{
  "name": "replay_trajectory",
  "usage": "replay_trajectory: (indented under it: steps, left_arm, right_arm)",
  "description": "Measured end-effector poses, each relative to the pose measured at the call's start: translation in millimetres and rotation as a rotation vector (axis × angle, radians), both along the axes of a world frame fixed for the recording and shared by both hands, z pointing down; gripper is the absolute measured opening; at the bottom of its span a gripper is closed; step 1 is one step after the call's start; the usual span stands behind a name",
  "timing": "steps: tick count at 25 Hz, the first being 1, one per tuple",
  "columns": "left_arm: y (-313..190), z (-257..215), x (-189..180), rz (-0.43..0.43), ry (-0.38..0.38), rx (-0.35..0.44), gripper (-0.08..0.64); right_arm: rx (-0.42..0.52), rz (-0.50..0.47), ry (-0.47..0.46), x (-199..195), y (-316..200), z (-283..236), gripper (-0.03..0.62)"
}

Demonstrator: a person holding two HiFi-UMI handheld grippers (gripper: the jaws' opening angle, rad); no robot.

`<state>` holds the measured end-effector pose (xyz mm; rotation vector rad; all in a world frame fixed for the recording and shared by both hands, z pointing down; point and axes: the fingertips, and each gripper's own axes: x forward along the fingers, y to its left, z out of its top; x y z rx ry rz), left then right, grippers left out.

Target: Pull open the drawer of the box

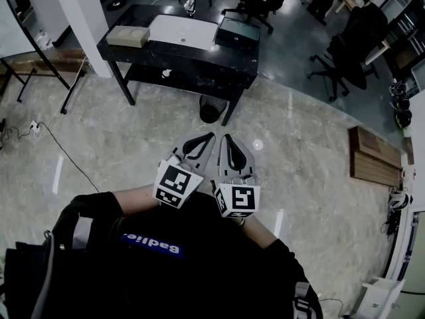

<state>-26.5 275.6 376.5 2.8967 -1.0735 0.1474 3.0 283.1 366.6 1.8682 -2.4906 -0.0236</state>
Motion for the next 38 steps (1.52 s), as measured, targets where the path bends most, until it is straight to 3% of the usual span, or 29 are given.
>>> replay_trajectory:
  steps: [8,16,25,33,38]
  left_arm:
    - [-8,9,35,-0.028,-0.019,-0.004,0.0]
    - [-58,19,28,-0.085,0.003,-0.038,0.0]
    - [-202,27,5,-0.055,0.041,-0.063,0.0]
    - [-349,3,-22,0.038,0.055,-0.037,0.0]
    - [-404,8,-32,0.065,0.055,-0.072,0.0]
  right_arm:
    - [-0.002,-0.022,-0.004,37,-12,10,0.0]
    - [-0.025,-0.072,0.026,31,-58,22,0.0]
    - [-0.057,-0.034,0.061,9,-196,31,0.0]
    - [-0.01,0.036,0.05,-25,-349,4,0.0]
    - [-0.017,0.072,0.052,-36,-401,2,0.0]
